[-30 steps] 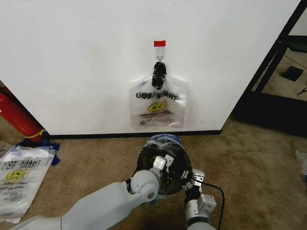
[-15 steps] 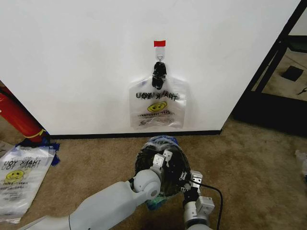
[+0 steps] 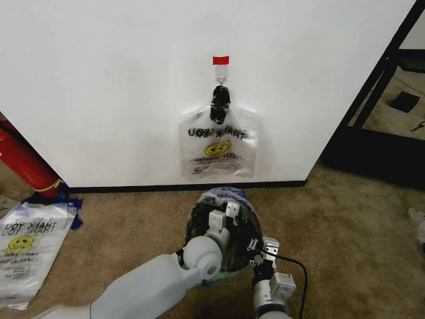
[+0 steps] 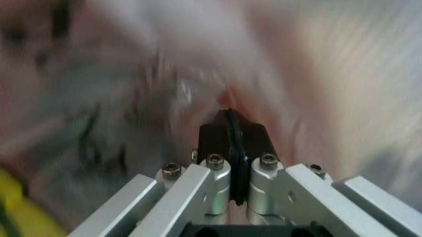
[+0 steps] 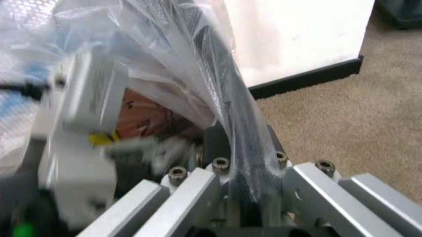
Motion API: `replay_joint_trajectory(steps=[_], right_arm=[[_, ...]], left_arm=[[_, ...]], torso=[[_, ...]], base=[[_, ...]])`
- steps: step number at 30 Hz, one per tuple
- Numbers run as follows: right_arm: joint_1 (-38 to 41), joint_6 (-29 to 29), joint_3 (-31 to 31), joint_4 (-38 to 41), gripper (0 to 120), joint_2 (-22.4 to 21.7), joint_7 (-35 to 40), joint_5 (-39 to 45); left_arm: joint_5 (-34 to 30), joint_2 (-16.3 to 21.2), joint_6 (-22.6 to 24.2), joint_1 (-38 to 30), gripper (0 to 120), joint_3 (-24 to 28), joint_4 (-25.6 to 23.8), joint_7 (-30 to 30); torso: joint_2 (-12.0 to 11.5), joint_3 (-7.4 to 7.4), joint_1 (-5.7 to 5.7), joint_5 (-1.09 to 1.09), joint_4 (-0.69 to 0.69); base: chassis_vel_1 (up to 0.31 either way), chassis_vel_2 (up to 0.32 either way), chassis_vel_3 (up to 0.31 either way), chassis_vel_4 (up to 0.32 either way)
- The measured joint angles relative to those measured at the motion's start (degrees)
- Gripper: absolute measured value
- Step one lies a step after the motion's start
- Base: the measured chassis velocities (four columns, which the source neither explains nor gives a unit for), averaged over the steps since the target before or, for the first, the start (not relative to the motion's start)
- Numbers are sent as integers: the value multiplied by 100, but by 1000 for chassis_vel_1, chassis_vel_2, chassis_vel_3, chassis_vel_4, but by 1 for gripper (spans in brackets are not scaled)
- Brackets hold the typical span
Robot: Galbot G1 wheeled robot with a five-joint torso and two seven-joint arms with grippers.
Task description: Pick up the garbage bag from the wall and place it over the trash bin.
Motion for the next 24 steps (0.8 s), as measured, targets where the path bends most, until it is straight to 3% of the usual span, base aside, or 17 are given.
replay_joint_trajectory(steps=[3, 9, 11, 19, 24], right_arm=[[-25, -1, -4, 21, 0, 7, 1, -23], [-5, 1, 15, 22, 0, 28, 0, -42], [85, -4, 88, -15, 0, 38, 20, 66], [473, -382, 273, -92, 0, 29, 277, 1060], [721, -849, 374, -125, 0, -3, 493, 2058]], left_arm=[[135, 89, 327, 22, 0, -5, -19, -139], [161, 250, 395, 15, 0, -120, -282, -245], [160, 498, 398, 57, 0, -245, -559, -237], [589, 1076, -127, 544, 0, -702, -1156, 437], [882, 1453, -534, 1005, 0, -1093, -1876, 749]], torso=[[0, 0, 0, 0, -1], [0, 0, 0, -1, -2], [0, 0, 0, -1, -2], [0, 0, 0, -1, -2], [0, 0, 0, -1, -2]], base=[[0, 0, 0, 0], [0, 0, 0, 0], [0, 0, 0, 0], [0, 0, 0, 0], [0, 0, 0, 0]])
